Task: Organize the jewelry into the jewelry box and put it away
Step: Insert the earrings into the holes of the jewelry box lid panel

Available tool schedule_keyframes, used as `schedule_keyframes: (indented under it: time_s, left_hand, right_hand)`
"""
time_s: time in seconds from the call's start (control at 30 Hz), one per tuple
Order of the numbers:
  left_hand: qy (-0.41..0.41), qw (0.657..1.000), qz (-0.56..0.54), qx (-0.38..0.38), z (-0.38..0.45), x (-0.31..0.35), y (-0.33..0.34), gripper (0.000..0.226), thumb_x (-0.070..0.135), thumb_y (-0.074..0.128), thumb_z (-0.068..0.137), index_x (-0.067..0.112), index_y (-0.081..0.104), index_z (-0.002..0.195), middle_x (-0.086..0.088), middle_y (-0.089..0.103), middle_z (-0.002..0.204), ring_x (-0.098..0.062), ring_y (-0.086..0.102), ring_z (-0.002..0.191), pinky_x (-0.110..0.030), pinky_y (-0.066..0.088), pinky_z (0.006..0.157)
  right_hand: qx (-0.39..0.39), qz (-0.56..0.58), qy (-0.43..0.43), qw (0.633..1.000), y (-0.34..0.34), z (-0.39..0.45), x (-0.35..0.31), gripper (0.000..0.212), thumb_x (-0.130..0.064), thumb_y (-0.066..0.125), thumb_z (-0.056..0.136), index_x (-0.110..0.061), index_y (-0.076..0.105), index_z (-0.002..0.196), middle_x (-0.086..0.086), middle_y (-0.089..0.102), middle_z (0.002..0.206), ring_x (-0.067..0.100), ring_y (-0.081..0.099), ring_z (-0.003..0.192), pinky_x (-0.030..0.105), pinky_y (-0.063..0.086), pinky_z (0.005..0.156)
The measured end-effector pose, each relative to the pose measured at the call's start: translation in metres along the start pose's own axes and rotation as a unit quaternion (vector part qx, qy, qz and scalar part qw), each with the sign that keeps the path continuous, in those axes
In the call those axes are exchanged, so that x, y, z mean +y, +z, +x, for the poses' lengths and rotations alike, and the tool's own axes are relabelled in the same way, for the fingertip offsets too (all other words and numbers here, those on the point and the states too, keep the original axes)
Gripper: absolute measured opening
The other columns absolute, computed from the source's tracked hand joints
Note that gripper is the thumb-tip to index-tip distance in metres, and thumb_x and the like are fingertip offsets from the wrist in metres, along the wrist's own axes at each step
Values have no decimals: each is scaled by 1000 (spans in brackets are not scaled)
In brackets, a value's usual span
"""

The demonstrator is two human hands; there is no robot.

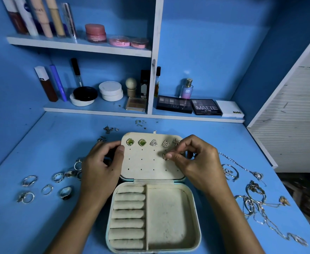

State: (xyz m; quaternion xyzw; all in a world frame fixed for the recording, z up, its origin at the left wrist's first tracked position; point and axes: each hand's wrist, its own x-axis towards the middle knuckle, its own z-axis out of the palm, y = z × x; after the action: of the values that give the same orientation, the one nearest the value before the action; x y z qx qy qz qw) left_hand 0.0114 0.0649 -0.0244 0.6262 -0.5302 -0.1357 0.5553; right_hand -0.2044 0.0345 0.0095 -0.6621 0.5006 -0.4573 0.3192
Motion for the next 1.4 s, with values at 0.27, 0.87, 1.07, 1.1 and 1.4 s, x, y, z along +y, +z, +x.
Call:
schedule_keyframes:
  time_s: [0.27, 0.87, 1.07, 1.1, 1.4]
  left_hand:
    - [7, 1000, -2, -1, 0, -1, 0, 9, 14, 66, 93, 15, 73, 99, 9, 68, 95, -3, 62, 89, -7, 43, 75]
    - [6, 1000, -7, -5, 0, 0, -1, 17, 26, 62, 90, 17, 73, 99, 12, 67, 94, -4, 63, 89, -9, 45, 75]
    - [7, 1000, -1, -7, 0, 1, -1, 11, 13, 65, 92, 15, 73, 99, 10, 67, 94, -4, 63, 89, -7, 44, 74]
    - [9, 1000, -2, -7, -1, 1, -1, 10, 13, 65, 92, 15, 73, 99, 10, 67, 94, -4, 63, 89, -7, 43, 74]
    - [16, 1000, -9, -5, 0, -1, -1, 15, 24, 62, 90, 18, 72, 100, 10, 67, 94, -4, 63, 88, -9, 44, 74]
  right_hand:
    - [3, -17, -2, 1000, 1, 0, 0, 26, -25, 87, 74, -23, 61, 71, -15, 75, 76, 11, 69, 80, 35, 53, 70]
    - [17, -17, 2, 1000, 5, 0, 6, 22, -21, 86, 76, -24, 64, 75, -13, 73, 76, 10, 65, 71, 25, 49, 65]
    - [29, -22, -10, 999, 6, 0, 7, 22, -25, 87, 75, -25, 65, 75, -14, 73, 76, 12, 62, 67, 28, 49, 66]
    - [34, -30, -20, 999, 7, 0, 7, 22, -27, 87, 74, -26, 65, 75, -15, 72, 76, 13, 59, 66, 28, 48, 65]
    - [54, -24, -43, 997, 8, -1, 9, 15, -19, 84, 79, -24, 69, 81, -15, 73, 78, 14, 60, 65, 16, 43, 66]
